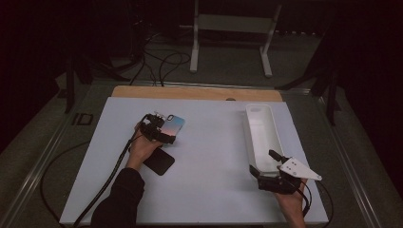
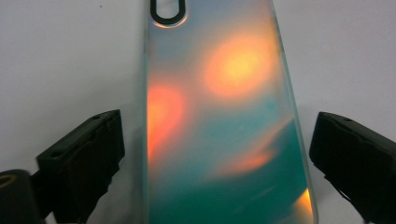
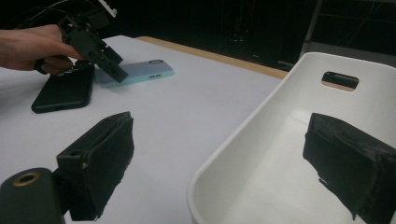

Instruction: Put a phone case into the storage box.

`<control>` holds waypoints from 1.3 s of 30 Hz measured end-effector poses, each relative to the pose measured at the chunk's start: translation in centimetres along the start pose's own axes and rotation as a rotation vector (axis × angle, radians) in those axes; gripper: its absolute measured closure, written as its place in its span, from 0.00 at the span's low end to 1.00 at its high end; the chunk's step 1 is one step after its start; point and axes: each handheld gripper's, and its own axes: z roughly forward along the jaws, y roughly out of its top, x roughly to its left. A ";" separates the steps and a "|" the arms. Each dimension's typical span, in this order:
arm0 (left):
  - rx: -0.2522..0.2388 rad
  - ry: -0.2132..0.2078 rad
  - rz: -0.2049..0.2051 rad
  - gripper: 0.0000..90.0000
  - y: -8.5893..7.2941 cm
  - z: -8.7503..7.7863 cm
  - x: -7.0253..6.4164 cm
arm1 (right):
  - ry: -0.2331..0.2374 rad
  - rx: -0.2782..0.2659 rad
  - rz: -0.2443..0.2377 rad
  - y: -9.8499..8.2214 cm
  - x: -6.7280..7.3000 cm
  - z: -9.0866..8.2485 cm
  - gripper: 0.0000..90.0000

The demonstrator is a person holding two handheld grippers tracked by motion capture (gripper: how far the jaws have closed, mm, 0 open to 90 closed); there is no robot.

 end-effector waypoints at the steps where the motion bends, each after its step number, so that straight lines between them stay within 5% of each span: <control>1: 0.000 0.000 0.000 0.05 0.0 0.0 0.0 | 0.000 0.000 0.000 0.0 0.0 0.0 0.10; 12: 0.043 0.012 0.013 0.07 0.4 0.4 -0.1 | 0.001 0.000 0.000 0.0 0.0 0.0 0.10; 15: 0.056 0.014 0.001 0.18 0.5 0.0 0.1 | -0.001 -0.001 -0.002 0.0 0.0 0.0 0.10; 19: 0.062 0.019 0.003 0.18 0.6 0.0 0.0 | -0.003 -0.002 -0.001 0.0 0.0 0.0 0.10; 29: 0.052 0.011 -0.002 0.19 0.4 -0.5 0.0 | -0.006 -0.001 0.001 0.0 0.0 0.0 0.10; 39: -0.020 -0.009 0.016 0.19 0.5 -2.4 -0.3 | -0.008 0.001 0.003 0.2 0.0 0.0 0.10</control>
